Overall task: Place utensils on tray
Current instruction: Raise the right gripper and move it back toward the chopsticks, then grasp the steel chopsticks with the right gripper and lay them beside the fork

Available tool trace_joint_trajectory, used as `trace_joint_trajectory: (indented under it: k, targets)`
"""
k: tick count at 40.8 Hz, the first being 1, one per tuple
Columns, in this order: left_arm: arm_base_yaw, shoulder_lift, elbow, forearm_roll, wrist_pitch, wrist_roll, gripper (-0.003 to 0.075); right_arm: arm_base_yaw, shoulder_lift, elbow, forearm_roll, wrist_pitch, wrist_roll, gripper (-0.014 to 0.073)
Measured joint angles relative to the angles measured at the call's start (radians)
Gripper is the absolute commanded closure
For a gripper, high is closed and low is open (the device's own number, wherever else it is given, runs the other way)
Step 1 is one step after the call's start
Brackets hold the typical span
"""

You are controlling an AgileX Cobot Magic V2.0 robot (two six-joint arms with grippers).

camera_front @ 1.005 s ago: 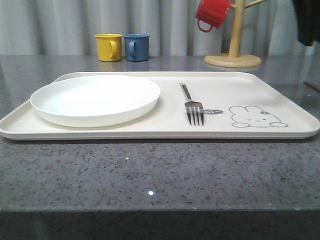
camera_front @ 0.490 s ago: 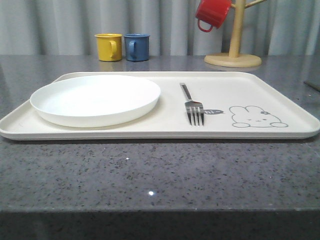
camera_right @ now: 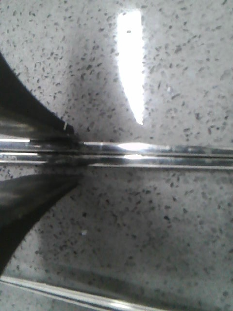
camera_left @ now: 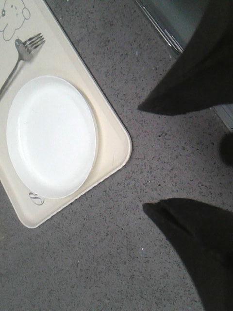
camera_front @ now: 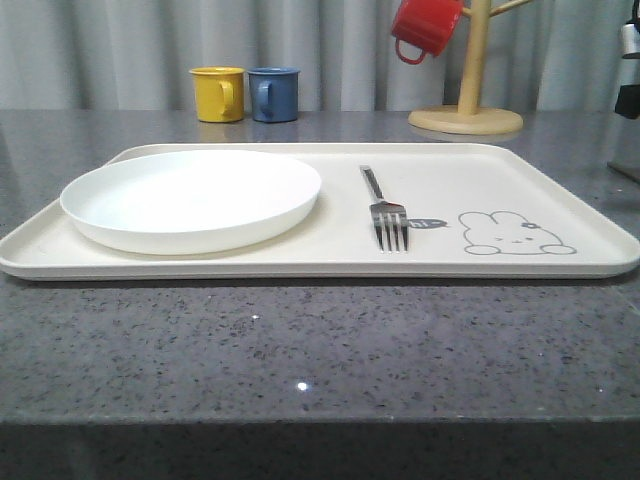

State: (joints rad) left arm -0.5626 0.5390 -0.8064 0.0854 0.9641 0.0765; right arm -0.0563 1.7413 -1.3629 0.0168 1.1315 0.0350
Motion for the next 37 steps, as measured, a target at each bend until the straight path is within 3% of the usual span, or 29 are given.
trace_joint_trajectory:
  k: [10,20,28,37]
  targets:
    - [0.0,0.0,0.0,0.0,0.0,0.0,0.0352,0.0,0.0,0.0,0.0,-0.001,-0.002,0.0601]
    - [0.0,0.0,0.0,0.0,0.0,0.0,0.0352,0.024,-0.021,-0.008,0.03,0.043,-0.002,0.0605]
    - [0.0,0.0,0.0,0.0,0.0,0.0,0.0352,0.171,-0.069,-0.09,0.11,0.089,0.012,0.0605]
    - [0.0,0.0,0.0,0.0,0.0,0.0,0.0352,0.343,-0.066,-0.115,0.141,0.094,0.174,0.0605]
